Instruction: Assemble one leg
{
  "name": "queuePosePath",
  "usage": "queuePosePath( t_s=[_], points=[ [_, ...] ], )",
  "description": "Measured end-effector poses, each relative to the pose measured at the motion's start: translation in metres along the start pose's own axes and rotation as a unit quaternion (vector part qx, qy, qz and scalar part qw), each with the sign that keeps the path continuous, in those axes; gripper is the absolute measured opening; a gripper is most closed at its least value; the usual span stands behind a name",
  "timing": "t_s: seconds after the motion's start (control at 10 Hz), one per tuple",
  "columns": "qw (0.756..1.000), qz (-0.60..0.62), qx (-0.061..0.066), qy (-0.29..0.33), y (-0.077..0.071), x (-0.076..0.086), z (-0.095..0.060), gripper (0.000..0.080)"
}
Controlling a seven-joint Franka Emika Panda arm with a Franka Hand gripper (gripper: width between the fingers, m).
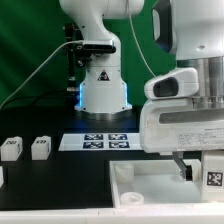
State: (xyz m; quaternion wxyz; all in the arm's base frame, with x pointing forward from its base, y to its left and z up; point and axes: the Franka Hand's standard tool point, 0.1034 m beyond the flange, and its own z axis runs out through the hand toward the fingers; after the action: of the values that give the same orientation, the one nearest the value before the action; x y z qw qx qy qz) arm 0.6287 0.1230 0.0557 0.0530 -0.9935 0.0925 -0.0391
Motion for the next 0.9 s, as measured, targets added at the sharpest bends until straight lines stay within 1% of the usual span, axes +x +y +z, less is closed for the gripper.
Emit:
queuePosePath(
  t_s=[0.1,0.2,0.3,0.4,0.5,0.6,0.8,0.9],
  points=[
    [1.000,0.010,0.001,-0.001,0.0000,-0.0005,0.0008,0.0649],
    [1.000,0.024,0.001,-0.001,0.0000,-0.0006,0.0009,0.0618],
    [0.999,0.035,0.001,-0.001,-0.0001,-0.0006,0.0010,0.0618],
    [0.998,0.067,0.001,-0.001,-0.0005,-0.0009,0.0012,0.0438],
    [0.993,0.117,0.001,-0.002,0.0014,-0.0009,0.0015,0.0438],
    [0.986,0.168,-0.001,-0.002,0.0052,-0.0008,0.0019,0.0275],
    [0.966,0.259,0.000,-0.003,0.0047,-0.0006,0.0025,0.0274],
    [0.944,0.330,0.001,-0.004,0.0046,-0.0004,0.0026,0.0274]
  ],
)
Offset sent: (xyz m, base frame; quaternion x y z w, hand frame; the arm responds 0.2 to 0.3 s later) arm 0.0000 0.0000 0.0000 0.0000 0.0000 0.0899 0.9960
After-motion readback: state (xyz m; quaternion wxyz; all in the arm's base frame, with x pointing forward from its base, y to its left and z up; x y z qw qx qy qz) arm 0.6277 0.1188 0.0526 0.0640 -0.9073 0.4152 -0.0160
